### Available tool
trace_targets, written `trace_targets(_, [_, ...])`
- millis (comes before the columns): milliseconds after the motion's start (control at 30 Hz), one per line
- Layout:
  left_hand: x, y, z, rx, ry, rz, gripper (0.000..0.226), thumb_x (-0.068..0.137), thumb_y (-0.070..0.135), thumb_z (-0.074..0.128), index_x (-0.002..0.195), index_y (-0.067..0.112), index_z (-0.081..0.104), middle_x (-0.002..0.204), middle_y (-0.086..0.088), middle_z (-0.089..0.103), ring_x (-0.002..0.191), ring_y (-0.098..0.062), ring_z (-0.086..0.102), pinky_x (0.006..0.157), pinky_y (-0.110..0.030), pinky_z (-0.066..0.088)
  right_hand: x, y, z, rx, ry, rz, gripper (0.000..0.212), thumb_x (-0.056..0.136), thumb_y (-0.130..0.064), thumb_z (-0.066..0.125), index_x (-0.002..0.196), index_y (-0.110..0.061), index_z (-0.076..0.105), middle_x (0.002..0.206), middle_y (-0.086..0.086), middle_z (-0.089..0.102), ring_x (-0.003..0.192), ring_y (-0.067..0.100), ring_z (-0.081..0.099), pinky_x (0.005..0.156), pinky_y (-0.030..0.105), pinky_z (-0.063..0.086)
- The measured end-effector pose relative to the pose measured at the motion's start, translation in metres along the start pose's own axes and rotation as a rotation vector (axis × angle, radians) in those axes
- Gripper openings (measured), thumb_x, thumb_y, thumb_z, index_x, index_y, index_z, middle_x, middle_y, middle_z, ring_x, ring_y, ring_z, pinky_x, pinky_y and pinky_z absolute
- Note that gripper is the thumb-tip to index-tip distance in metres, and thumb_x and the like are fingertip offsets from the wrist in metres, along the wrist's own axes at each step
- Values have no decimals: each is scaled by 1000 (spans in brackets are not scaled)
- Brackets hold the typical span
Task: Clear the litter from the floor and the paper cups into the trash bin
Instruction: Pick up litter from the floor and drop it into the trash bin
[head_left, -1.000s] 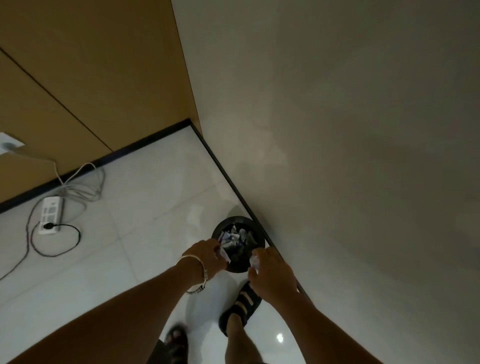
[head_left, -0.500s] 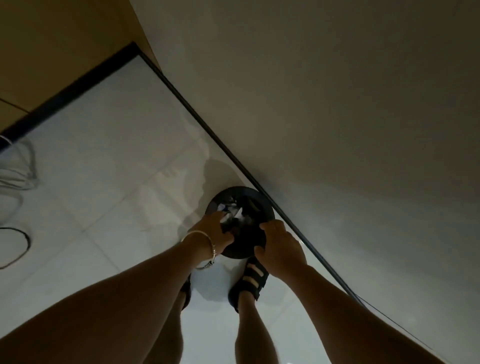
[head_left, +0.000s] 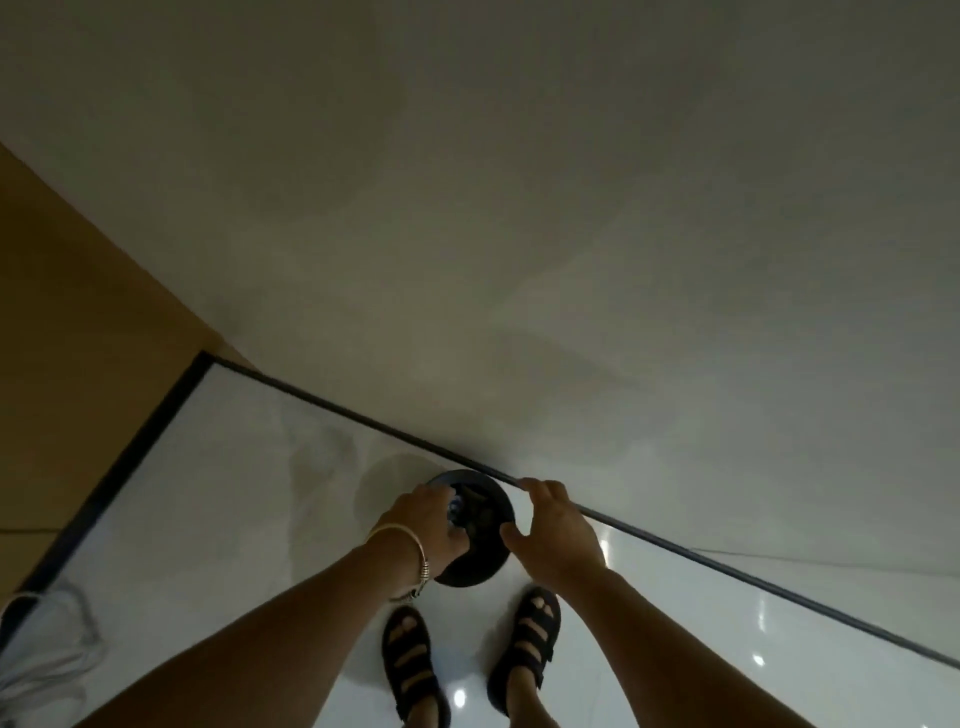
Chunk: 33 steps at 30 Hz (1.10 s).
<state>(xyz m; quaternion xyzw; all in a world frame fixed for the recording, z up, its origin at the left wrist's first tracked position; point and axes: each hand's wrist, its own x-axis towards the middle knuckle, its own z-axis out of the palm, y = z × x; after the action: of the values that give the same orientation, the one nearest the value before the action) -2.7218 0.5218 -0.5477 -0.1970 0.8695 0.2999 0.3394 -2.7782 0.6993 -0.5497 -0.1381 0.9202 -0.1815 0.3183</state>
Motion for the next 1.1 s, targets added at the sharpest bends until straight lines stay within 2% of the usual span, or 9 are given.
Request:
trace_targets(133, [-35,63,-3,139,-36,124,67,86,45,54,144,20,32,146,-5,37,131,-25,38,107,-36,37,-65,27,-40,-19,96,28,65,90,-46,59,146,-27,33,143,-2,39,126,20,46,94,31,45])
trace_targets(400, [-116,233,48,406,-71,430,65,88,47,51,144,20,31,144,-5,34,132,-23,34,108,-31,32,-222,166,-124,60,308,312,65,91,-46,58,147,-26,32,146,0,36,127,22,45,99,35,45])
trace_targets(533, [-168,334,111,515,-56,589,65,88,47,51,144,22,32,146,-3,34,133,-21,33,109,-30,31,-322,251,-148,129,425,450,67,91,-47,57,148,-25,30,148,1,35,129,23,43,100,35,45])
trace_targets(800, [-269,498,280,734,-167,872,62,88,45,51,143,23,33,143,0,37,131,-19,34,108,-28,31,-516,413,-156,236,576,739,68,89,-45,55,148,-24,30,146,2,35,126,24,43,95,35,47])
trace_targets(933, [-299,559,342,826,-229,963,64,87,45,51,143,24,32,143,0,37,131,-19,35,108,-31,32,-570,473,-153,300,580,863,68,90,-44,55,149,-23,29,146,3,34,126,25,42,94,35,46])
trace_targets(1100, [-294,639,400,904,-282,1005,65,85,46,53,142,24,34,141,-2,39,129,-21,38,107,-35,36,-597,535,-161,356,583,953,69,89,-44,55,149,-23,28,147,3,33,127,25,42,94,36,47])
